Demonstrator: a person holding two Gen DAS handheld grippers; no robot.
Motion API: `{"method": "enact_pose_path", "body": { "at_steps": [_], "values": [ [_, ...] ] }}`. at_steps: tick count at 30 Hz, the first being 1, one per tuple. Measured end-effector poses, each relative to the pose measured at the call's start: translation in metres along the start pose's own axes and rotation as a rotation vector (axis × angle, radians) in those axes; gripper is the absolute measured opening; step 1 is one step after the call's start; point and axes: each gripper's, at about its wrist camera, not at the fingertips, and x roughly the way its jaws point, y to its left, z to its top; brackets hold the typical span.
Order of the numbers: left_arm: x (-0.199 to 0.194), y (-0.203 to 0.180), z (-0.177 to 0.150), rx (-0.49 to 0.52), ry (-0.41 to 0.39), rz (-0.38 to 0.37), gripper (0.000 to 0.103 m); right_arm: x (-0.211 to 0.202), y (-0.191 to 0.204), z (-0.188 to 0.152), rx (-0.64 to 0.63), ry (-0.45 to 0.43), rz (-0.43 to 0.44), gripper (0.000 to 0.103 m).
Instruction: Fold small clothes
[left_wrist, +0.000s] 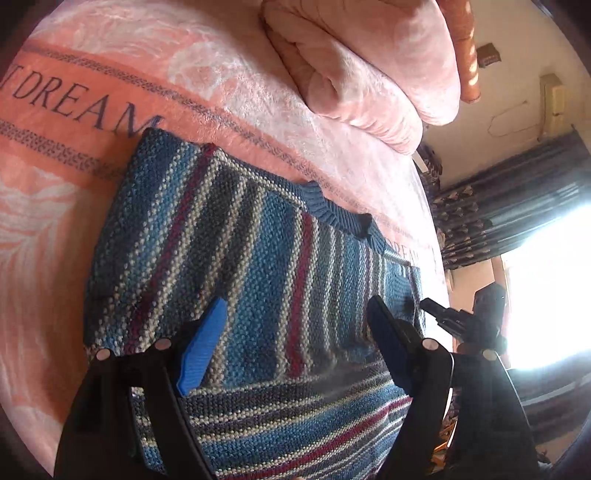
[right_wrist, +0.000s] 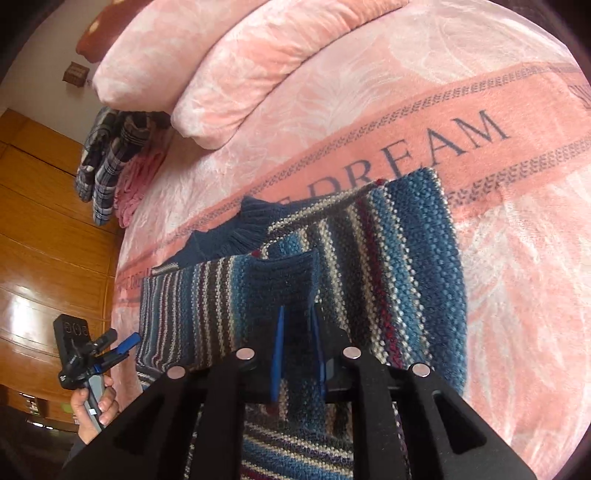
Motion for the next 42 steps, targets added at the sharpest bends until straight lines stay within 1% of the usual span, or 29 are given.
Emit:
{"method": "enact_pose_path", "body": {
  "at_steps": [2,4,5,6,7,8,9,11,12,14,15,16,17,18,19,20,21,23,25,27,29,32,33,34,37,39,41,42],
  "values": [
    [0.009,0.004,-0.005,0.014,0.040,0.016,0.078,-0.013,-0.009,-0.007,0.018,-0.004,0.023,0.015],
    [0.021,0.015,-0.012,0.009,0.076,0.059,0.075,-0.014,-0.024,-0.014,0.051,0.006,0.009,0.015],
    [0.022,0.018,-0.014,0.015,0.072,0.061,0.075,-0.008,-0.034,-0.018,0.071,0.033,-0.006,0.015],
    [0.021,0.018,-0.016,0.021,0.064,0.064,0.075,0.003,-0.043,-0.022,0.082,0.079,-0.020,0.012],
    [0.018,0.015,-0.016,0.017,0.059,0.077,0.075,0.009,-0.049,-0.027,0.078,0.095,-0.037,0.008],
    [0.013,0.011,-0.018,0.011,0.047,0.085,0.075,0.008,-0.050,-0.029,0.065,0.080,-0.040,0.004],
    [0.006,0.007,-0.022,0.012,0.031,0.069,0.075,0.002,-0.049,-0.029,0.066,0.066,-0.024,0.007],
    [-0.007,-0.007,-0.033,0.056,0.011,0.026,0.077,-0.018,-0.045,-0.032,0.087,0.007,0.041,0.017],
    [-0.009,-0.013,-0.039,0.086,0.015,0.031,0.079,-0.027,-0.044,-0.035,0.090,-0.022,0.049,0.017],
    [-0.004,-0.015,-0.048,0.116,0.048,0.070,0.081,-0.038,-0.050,-0.043,0.116,-0.053,0.038,0.017],
    [0.003,-0.012,-0.051,0.108,0.069,0.087,0.083,-0.035,-0.055,-0.047,0.136,-0.043,0.022,0.017],
    [0.011,-0.005,-0.055,0.083,0.097,0.111,0.084,-0.026,-0.059,-0.051,0.144,-0.011,-0.013,0.017],
    [0.020,0.002,-0.058,0.050,0.130,0.134,0.084,-0.017,-0.062,-0.054,0.139,0.021,-0.030,0.015],
    [0.022,0.005,-0.062,0.046,0.127,0.139,0.084,-0.013,-0.066,-0.054,0.132,0.028,-0.021,0.015],
    [0.018,0.002,-0.066,0.057,0.113,0.151,0.084,-0.015,-0.066,-0.053,0.138,0.019,-0.030,0.015],
    [0.013,-0.001,-0.070,0.049,0.119,0.169,0.084,-0.023,-0.064,-0.051,0.154,0.011,-0.023,0.018],
    [0.004,-0.004,-0.075,0.030,0.118,0.165,0.084,-0.034,-0.059,-0.051,0.161,-0.003,0.003,0.025],
    [-0.027,-0.010,-0.093,0.018,0.087,0.126,0.085,-0.059,-0.044,-0.059,0.135,-0.007,0.035,0.030],
    [-0.062,-0.013,-0.120,0.022,0.071,0.126,0.087,-0.083,-0.034,-0.081,0.114,0.023,0.060,0.034],
    [-0.091,-0.009,-0.156,-0.008,0.086,0.109,0.088,-0.105,-0.032,-0.117,0.113,0.072,0.070,0.041],
    [-0.117,0.002,-0.196,-0.057,0.120,0.100,0.088,-0.123,-0.034,-0.161,0.121,0.125,0.082,0.043],
    [-0.145,0.022,-0.255,-0.138,0.155,0.096,0.089,-0.149,-0.046,-0.232,0.183,0.181,0.099,0.052],
    [-0.151,0.030,-0.274,-0.174,0.166,0.088,0.089,-0.156,-0.053,-0.253,0.220,0.188,0.110,0.056],
    [-0.153,0.038,-0.290,-0.216,0.183,0.073,0.089,-0.161,-0.060,-0.272,0.259,0.198,0.118,0.058],
    [-0.152,0.059,-0.324,-0.304,0.224,0.038,0.090,-0.169,-0.077,-0.315,0.356,0.216,0.124,0.058],
    [-0.144,0.068,-0.338,-0.351,0.254,0.016,0.090,-0.168,-0.080,-0.329,0.391,0.228,0.141,0.057],
    [-0.134,0.073,-0.345,-0.393,0.281,-0.013,0.090,-0.163,-0.077,-0.335,0.409,0.246,0.165,0.057],
    [-0.130,0.073,-0.346,-0.406,0.282,-0.015,0.090,-0.161,-0.075,-0.337,0.418,0.248,0.160,0.057]
  ]
}}
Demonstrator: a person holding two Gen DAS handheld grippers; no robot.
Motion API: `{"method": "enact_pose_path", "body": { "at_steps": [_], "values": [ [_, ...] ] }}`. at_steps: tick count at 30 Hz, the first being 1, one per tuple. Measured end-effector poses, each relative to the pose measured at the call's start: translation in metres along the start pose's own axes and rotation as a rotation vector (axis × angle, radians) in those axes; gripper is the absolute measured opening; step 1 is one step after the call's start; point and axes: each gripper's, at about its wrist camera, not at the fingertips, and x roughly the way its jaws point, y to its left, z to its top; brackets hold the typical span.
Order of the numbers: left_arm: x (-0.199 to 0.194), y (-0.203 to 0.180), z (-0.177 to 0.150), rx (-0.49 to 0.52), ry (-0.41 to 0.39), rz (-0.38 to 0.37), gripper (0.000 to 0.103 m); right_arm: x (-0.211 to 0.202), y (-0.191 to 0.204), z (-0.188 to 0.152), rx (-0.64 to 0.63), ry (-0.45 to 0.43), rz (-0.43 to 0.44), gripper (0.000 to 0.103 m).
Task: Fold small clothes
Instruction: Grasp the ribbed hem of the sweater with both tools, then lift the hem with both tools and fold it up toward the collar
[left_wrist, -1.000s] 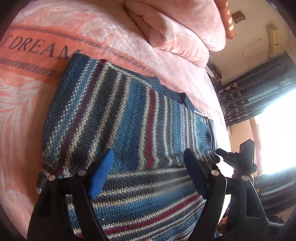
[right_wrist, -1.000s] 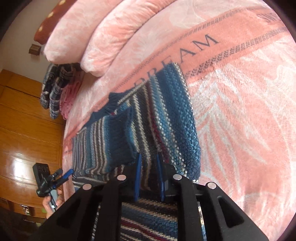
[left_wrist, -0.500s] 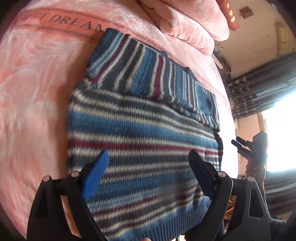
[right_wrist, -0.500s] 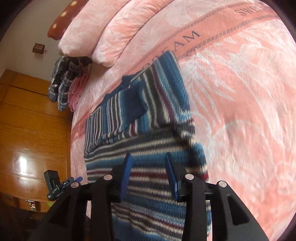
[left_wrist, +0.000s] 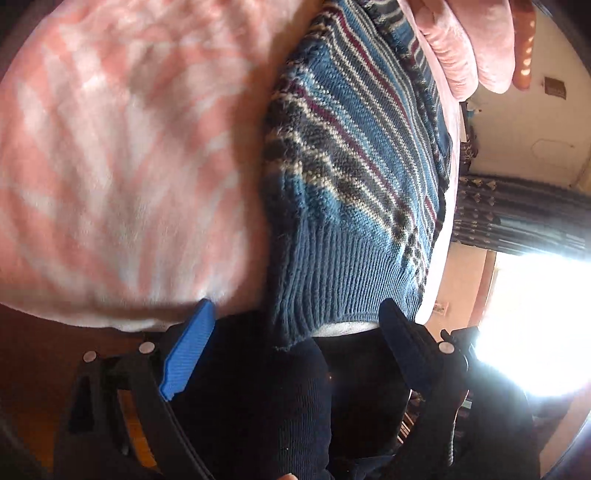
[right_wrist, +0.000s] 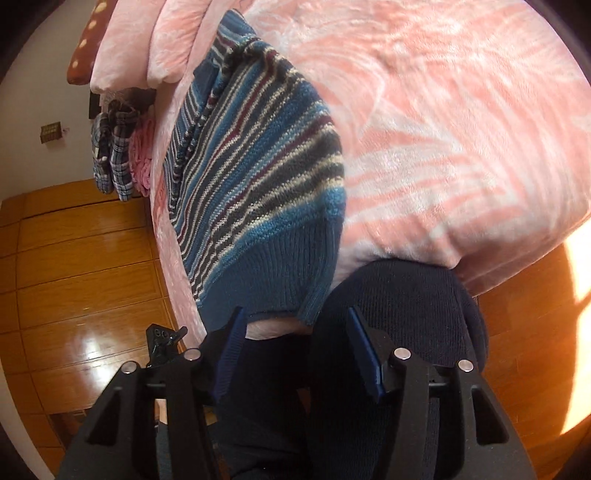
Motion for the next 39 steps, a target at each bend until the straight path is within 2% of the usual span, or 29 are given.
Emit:
{"method": "enact_pose_path", "body": {
  "at_steps": [2,8,13,16,18,20,21,22,25,26,27,28,30,33,39],
  "values": [
    [0.005,-0.002,-0.001,0.002,0.006,-0.007,0.091,0.007,0.003,-0.002,-0.005,0.005,-0.019,0.057],
    [0.015,-0.008,0.010,-0.015,0.048,0.039,0.091,0.027,0.011,0.007,-0.012,0.005,-0.107,0.056],
    [0.026,-0.021,0.020,-0.018,0.094,0.120,0.091,0.045,0.012,0.016,0.020,0.038,-0.189,0.055],
    [0.031,-0.033,0.021,-0.001,0.130,0.143,0.091,0.053,0.015,0.020,0.021,0.062,-0.229,0.056],
    [0.033,-0.039,0.023,0.006,0.141,0.131,0.090,0.057,0.017,0.020,0.012,0.075,-0.238,0.056],
    [0.031,-0.036,0.025,-0.020,0.132,0.119,0.080,0.059,0.016,0.020,0.016,0.082,-0.239,0.055],
    [0.030,-0.034,0.026,-0.039,0.128,0.107,0.069,0.059,0.016,0.021,0.021,0.082,-0.235,0.055],
    [0.030,-0.031,0.025,-0.051,0.126,0.095,0.053,0.058,0.015,0.021,0.025,0.083,-0.230,0.055],
    [0.029,-0.027,0.021,-0.055,0.138,0.057,0.026,0.057,0.014,0.021,0.018,0.083,-0.230,0.054],
    [0.029,-0.025,0.019,-0.056,0.138,0.054,0.023,0.058,0.014,0.020,0.011,0.084,-0.231,0.047],
    [0.029,-0.023,0.017,-0.058,0.138,0.049,0.014,0.058,0.013,0.020,0.008,0.093,-0.229,0.039],
    [0.030,-0.022,0.016,-0.065,0.137,0.039,0.012,0.059,0.012,0.019,0.009,0.097,-0.224,0.036],
    [0.028,-0.019,0.012,-0.083,0.120,0.016,0.010,0.057,0.008,0.017,0.006,0.096,-0.216,0.020],
    [0.015,-0.018,0.006,-0.101,0.074,-0.044,0.008,0.043,0.005,0.011,0.018,0.075,-0.156,0.011],
    [-0.024,-0.035,-0.007,-0.086,-0.016,-0.174,0.007,-0.001,0.017,0.000,-0.004,-0.009,0.003,0.008]
  ]
}}
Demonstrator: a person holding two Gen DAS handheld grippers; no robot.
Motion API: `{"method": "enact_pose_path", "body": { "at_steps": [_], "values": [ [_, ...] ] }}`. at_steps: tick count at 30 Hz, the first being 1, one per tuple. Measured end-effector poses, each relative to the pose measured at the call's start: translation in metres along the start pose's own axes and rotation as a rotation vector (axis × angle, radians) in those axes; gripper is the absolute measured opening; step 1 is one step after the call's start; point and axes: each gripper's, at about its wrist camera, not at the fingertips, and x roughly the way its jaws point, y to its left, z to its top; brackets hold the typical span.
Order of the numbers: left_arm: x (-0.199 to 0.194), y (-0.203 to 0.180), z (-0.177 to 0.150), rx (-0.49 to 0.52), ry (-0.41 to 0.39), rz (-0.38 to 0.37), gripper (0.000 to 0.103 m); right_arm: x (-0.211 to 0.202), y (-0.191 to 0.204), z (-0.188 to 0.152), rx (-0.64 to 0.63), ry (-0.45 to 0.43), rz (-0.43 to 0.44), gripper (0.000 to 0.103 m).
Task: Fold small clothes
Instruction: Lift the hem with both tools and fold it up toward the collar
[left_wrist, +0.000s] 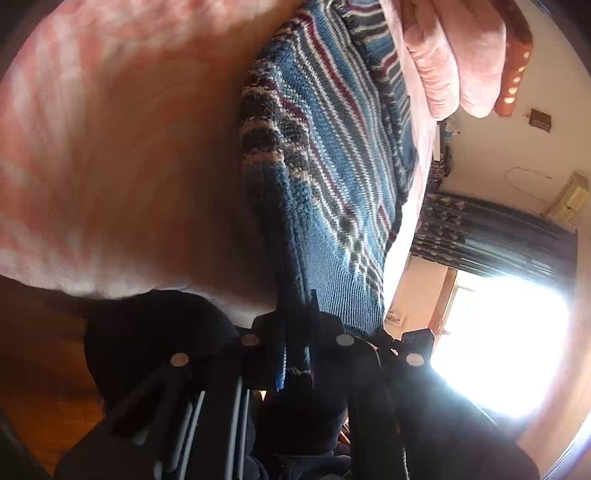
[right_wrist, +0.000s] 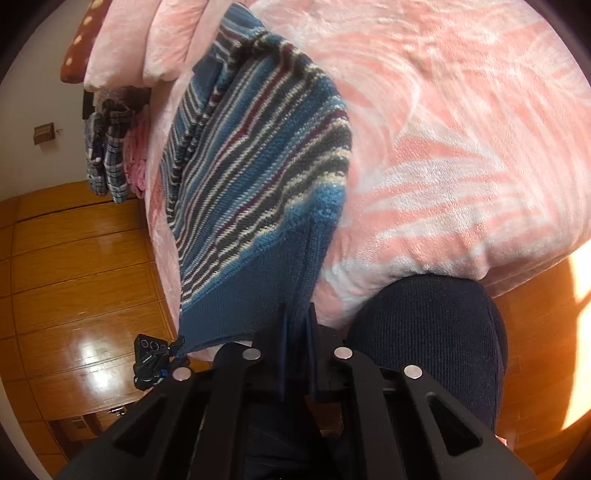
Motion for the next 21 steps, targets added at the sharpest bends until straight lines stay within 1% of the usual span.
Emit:
{"method": "enact_pose_path", "body": {
  "at_steps": [5,10,14,18,21],
  "values": [
    [-0.025,-0.029,-0.004,0.040,-0.049,-0.079,0.007,-0.028,0.024,-0.001,-0.040,-0.051,0.100,0.008],
    [-0.042,-0.064,0.004,0.074,-0.081,-0.136,0.007,-0.044,0.057,0.014,-0.089,-0.086,0.152,0.007],
    [-0.054,-0.096,0.021,0.106,-0.106,-0.168,0.007,-0.055,0.088,0.036,-0.142,-0.120,0.160,0.007],
    [-0.058,-0.126,0.048,0.135,-0.127,-0.161,0.007,-0.062,0.116,0.065,-0.194,-0.156,0.144,0.007],
    [-0.057,-0.143,0.073,0.139,-0.144,-0.157,0.007,-0.062,0.136,0.094,-0.230,-0.177,0.127,0.007]
  ]
}}
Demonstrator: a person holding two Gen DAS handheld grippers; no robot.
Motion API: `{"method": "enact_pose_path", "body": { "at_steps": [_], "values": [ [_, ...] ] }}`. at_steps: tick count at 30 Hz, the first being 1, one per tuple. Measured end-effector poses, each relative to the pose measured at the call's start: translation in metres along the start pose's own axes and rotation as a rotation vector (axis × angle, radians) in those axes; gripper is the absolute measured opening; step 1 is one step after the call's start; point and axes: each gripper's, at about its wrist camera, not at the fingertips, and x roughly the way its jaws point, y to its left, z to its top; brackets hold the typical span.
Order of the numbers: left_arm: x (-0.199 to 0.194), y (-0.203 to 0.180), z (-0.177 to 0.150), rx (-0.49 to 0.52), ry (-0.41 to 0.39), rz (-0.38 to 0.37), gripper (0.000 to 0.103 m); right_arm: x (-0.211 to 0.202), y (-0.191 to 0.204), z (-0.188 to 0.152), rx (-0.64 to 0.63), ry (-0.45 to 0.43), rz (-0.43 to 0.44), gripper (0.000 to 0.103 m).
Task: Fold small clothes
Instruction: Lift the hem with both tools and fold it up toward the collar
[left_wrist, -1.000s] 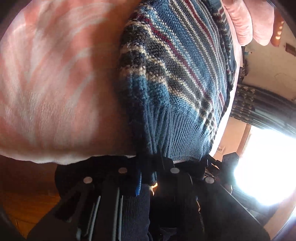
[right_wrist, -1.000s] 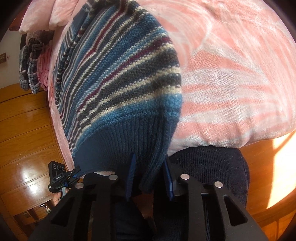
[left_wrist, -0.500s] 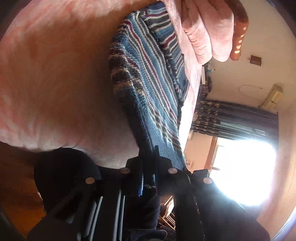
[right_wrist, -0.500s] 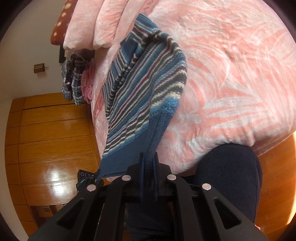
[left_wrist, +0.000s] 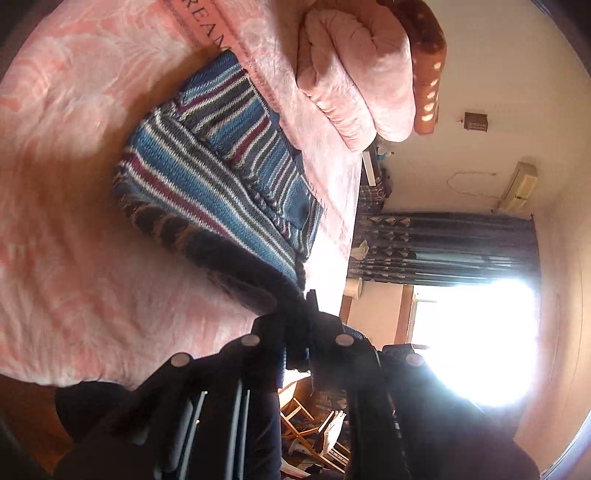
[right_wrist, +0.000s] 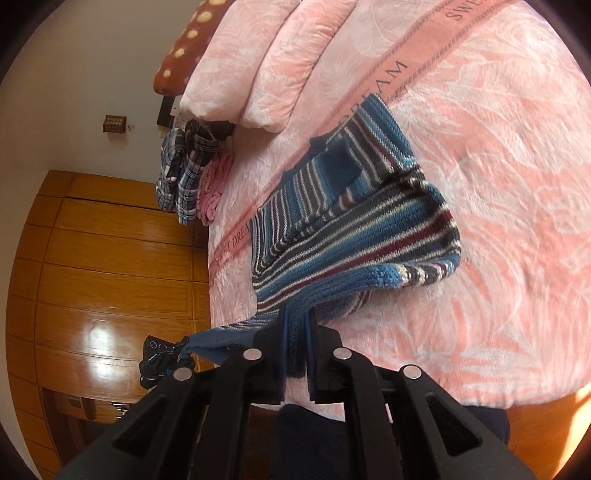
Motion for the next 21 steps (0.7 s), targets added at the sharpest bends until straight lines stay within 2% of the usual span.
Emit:
{"method": "enact_pose_path", "body": {
  "at_steps": [5,11,21],
  "values": [
    [0.023,-0.006,0.054,-0.037,-0.018,0.008,0.007,0.026,0.012,0.054,-0.048,-0.005,-0.038,0.007],
    [0.060,-0.002,0.118,-0.069,-0.013,0.078,0.007,0.073,0.008,0.116,-0.069,0.021,-0.074,0.007],
    [0.126,0.036,0.202,-0.108,0.030,0.187,0.010,0.157,-0.044,0.188,0.030,0.071,-0.147,0.009]
  ]
}}
